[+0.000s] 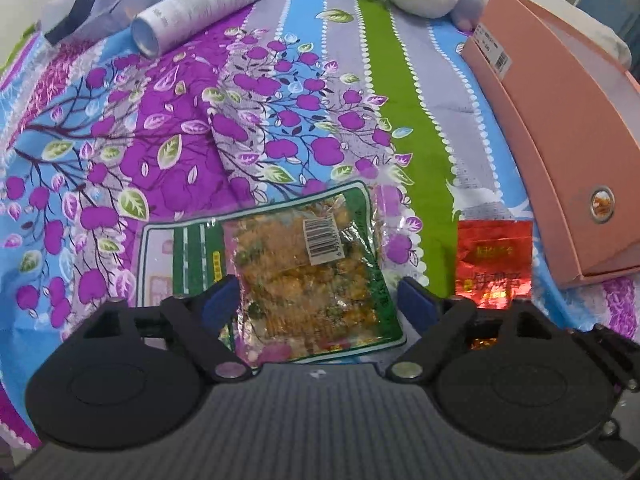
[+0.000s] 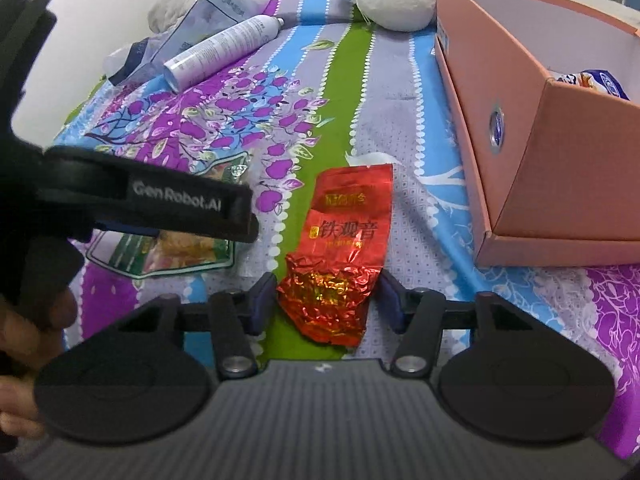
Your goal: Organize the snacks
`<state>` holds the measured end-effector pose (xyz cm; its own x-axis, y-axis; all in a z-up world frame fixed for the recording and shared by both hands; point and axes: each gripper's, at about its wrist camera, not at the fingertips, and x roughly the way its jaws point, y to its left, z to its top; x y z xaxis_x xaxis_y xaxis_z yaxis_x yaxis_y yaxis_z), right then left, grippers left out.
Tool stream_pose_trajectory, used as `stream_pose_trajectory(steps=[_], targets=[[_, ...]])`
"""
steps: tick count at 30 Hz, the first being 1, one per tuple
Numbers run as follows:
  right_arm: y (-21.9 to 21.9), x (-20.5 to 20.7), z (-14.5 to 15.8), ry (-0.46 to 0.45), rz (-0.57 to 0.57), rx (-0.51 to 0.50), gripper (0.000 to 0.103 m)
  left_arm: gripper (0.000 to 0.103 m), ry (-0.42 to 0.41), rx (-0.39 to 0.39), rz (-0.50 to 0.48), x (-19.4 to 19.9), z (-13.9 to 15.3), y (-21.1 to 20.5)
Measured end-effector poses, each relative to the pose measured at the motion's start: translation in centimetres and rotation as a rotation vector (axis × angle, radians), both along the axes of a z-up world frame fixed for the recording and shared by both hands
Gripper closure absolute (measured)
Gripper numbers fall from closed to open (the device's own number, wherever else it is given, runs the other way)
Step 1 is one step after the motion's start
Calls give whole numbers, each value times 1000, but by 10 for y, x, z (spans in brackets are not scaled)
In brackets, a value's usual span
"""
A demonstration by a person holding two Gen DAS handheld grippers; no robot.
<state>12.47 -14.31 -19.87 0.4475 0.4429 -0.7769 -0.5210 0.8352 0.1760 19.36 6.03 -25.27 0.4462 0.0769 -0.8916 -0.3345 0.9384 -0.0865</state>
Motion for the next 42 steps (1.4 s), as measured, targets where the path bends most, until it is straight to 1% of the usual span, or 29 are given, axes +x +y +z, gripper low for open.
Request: stream_pose_trajectory(steps=[1, 3, 4, 6, 7, 9, 10, 12, 13, 14, 16, 18, 22, 24, 28, 29, 30, 31, 32, 33, 35, 36, 40, 42], targets=[[-1, 1, 1, 2, -2, 2, 46, 21, -2, 4, -4, 0, 1, 0], [-4, 1, 2, 3, -8, 4, 46, 27, -10, 0, -11, -3, 3, 0], [-5, 1, 3, 3, -11, 5, 46, 29, -14, -6, -13, -4, 5, 2], [-8, 2, 5, -1, -21, 4, 46, 36, -21, -20, -12, -8, 8, 1], [-10, 2, 7, -3, -28, 5, 46, 38, -29, -33, -10, -10, 9, 2], [-14, 0, 11, -10, -39, 8, 46, 59, -55, -50, -28, -16, 17, 0], [-15, -1, 14, -13, -44, 10, 46, 63, -66, -45, -42, -18, 22, -2], [-19, -4, 19, -20, -53, 16, 46, 81, -87, -38, -70, -23, 31, -7], [-21, -6, 23, -24, -56, 21, 46, 85, -95, -47, -73, -25, 35, -8], [-22, -8, 26, -30, -58, 23, 46, 99, -103, -60, -70, -28, 37, -7], [-23, -13, 32, -46, -57, 22, 46, 101, -122, -84, -64, -34, 42, -5], [-24, -19, 39, -62, -58, 24, 46, 102, -152, -83, -61, -42, 50, -4], [-26, -30, 55, -104, -52, 27, 46, 102, -200, -93, -45, -55, 60, 0], [-26, -34, 59, -120, -53, 19, 46, 102, -203, -124, -30, -60, 59, 6], [-28, -40, 57, -109, -49, 28, 46, 101, -210, -216, 54, -76, 54, 33], [-26, -40, 55, -99, -43, 33, 46, 95, -205, -246, 82, -80, 52, 41], [-23, -40, 53, -91, -33, 40, 46, 83, -199, -287, 117, -85, 48, 52], [-19, -40, 52, -84, -19, 48, 46, 75, -198, -319, 146, -90, 45, 60], [-13, -39, 50, -79, -3, 51, 46, 59, -208, -360, 182, -98, 42, 69], [-7, -38, 50, -79, 15, 50, 46, 48, -218, -396, 219, -106, 39, 77], [9, -35, 46, -85, 59, 48, 46, 40, -226, -449, 269, -119, 34, 87], [16, -33, 44, -82, 74, 46, 46, 37, -227, -477, 290, -125, 29, 91], [42, -20, 34, -73, 126, 27, 46, 36, -206, -578, 366, -135, 6, 99], [51, -14, 30, -74, 146, 17, 46, 36, -211, -625, 395, -137, -4, 101]])
